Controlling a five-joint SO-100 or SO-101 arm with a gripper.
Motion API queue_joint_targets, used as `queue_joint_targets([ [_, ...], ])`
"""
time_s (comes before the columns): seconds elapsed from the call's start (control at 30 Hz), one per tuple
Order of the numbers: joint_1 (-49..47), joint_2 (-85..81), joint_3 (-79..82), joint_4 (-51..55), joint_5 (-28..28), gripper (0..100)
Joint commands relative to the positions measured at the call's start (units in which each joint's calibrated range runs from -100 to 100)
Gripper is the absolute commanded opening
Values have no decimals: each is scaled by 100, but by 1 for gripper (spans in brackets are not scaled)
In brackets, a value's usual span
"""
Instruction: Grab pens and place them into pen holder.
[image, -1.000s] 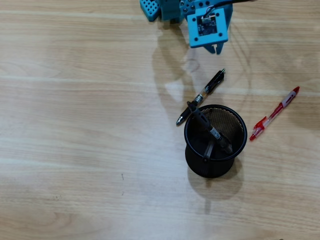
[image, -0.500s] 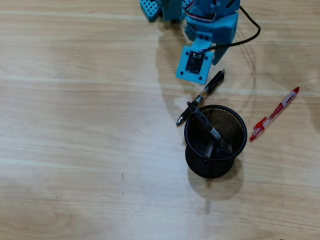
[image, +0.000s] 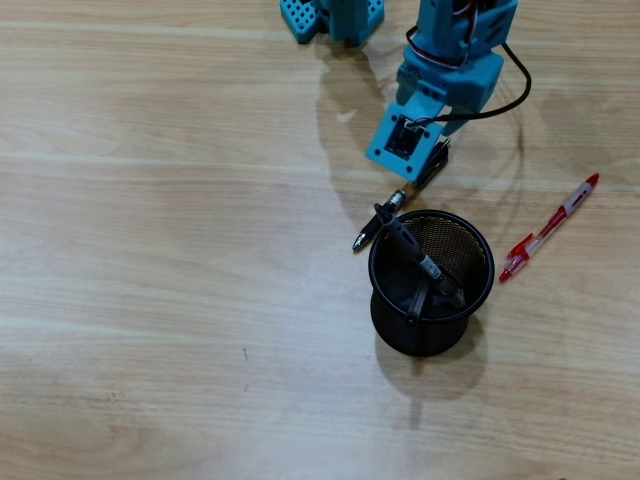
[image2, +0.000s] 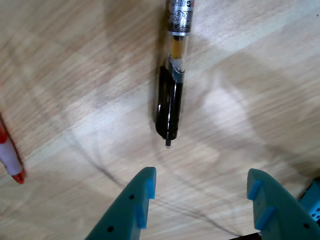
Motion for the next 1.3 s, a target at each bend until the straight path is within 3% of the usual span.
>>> queue_joint_targets([
  [0.0,-128,55,-209,-99,-162,22],
  [0.5,-45,1210,-182,-1029,-125,21],
  [0.9,101,1541,306,-1038,-157,21],
  [1.07,192,1524,361,-1038,-157,4],
  [1.27,192,1524,334,-1038,-157,2],
])
